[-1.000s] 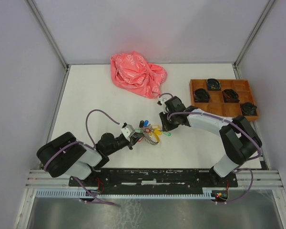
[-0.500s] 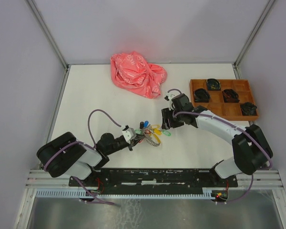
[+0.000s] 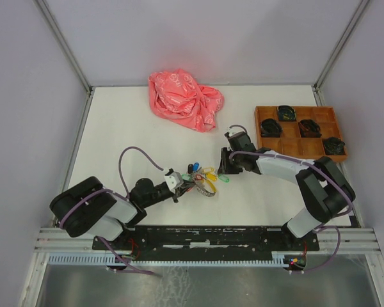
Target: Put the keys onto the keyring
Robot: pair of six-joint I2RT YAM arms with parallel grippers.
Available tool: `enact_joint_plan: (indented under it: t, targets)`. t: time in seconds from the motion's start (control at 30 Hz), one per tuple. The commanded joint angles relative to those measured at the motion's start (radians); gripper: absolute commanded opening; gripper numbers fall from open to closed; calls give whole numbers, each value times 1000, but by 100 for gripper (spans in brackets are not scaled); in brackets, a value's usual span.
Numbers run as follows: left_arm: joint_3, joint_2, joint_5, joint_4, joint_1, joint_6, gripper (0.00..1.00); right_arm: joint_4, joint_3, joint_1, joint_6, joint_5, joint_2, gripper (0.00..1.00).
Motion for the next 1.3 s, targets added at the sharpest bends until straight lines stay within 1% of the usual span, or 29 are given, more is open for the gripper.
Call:
enact_joint_plan:
  t: [0.0,0.2,0.33,0.67,0.93,1.0,1.07,1.27]
  targets:
    - [30,9,12,70,4,58,3,69,-10,-3,33,42,17,33]
    - [40,14,8,54,4,62,3,68,-16,-2,41,45,30,31]
    - [45,19,5,46,4,63,3,67,-14,-3,45,17,27,28]
    - [49,22,8,40,4,63,3,65,-18,-3,54,7,20,21]
    - [49,20,11,39,4,63,3,79,-26,-3,57,-6,19,19]
    - [48,20,13,42,4,63,3,86,-31,-3,56,-11,20,17]
    - [48,21,15,47,4,62,3,78,-30,-3,46,-11,16,9]
    - [35,29,13,84,4,56,3,14,-10,-2,-40,-8,-30,2]
